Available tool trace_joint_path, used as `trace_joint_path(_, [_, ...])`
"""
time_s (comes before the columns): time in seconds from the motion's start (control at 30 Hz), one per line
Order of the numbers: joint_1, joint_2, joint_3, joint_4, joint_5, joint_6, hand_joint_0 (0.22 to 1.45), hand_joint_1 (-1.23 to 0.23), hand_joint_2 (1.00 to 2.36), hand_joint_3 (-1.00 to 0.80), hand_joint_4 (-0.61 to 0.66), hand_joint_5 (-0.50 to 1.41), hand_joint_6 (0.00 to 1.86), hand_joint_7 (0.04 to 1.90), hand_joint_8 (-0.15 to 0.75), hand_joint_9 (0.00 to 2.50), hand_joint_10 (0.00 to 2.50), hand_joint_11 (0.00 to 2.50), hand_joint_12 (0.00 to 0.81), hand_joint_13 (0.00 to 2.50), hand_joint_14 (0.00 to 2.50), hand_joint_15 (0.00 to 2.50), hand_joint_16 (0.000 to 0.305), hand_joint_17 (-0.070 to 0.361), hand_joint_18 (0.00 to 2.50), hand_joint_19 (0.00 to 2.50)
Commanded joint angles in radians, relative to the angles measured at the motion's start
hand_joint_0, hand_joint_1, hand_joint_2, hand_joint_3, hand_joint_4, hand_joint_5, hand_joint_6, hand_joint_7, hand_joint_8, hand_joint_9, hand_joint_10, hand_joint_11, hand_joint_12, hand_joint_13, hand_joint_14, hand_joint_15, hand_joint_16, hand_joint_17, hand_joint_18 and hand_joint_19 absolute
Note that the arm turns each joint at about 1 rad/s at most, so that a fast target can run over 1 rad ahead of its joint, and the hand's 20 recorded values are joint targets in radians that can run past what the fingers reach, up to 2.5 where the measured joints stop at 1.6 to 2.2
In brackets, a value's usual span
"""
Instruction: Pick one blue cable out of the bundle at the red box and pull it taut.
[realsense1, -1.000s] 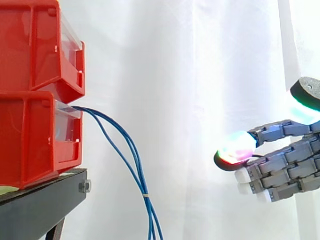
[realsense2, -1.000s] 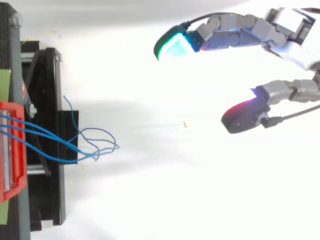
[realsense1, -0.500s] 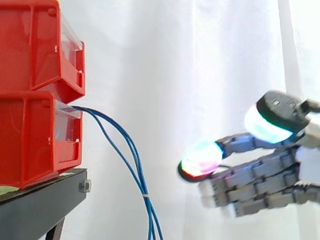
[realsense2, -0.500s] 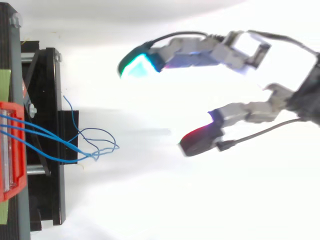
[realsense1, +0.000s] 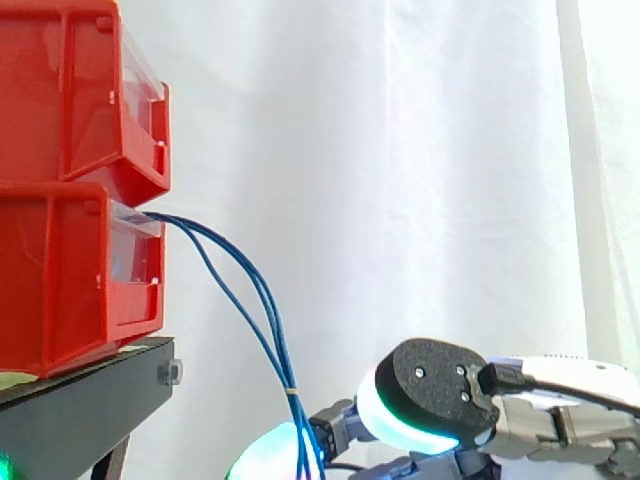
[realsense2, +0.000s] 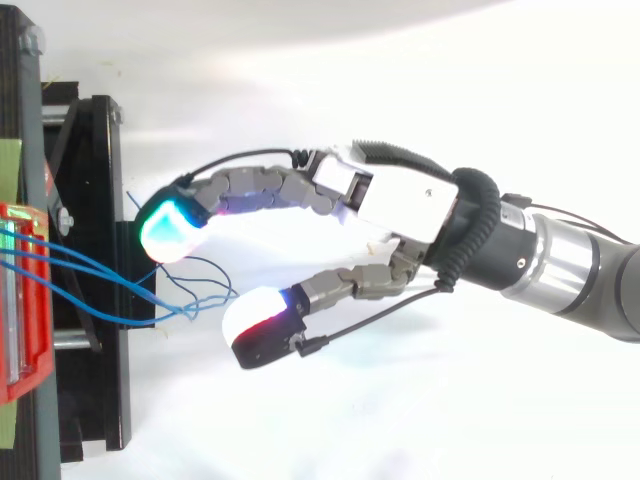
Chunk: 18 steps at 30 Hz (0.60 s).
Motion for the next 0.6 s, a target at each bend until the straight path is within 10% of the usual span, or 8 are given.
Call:
trace_joint_path(0.0, [0.010, -0.008, 0.002, 0.003, 0.001, -0.004, 0.47, -0.65, 1.00, -0.50, 0.29, -0.15, 0.50, 0.75, 0.359, 0.55, 0.00, 0.06, 0.402, 0.45, 0.00, 0.12, 0.060, 0.134, 0.39, 0.26])
trace_joint_path(0.57, [0.032, -0.006, 0.019, 0.048, -0.007, -0.071, 0.52, -0.61, 1.00, -0.48, 0.32, -0.12, 0.50, 0.82, 0.355, 0.62, 0.00, 0.08, 0.387, 0.52, 0.00, 0.15, 0.055, 0.123, 0.45, 0.30])
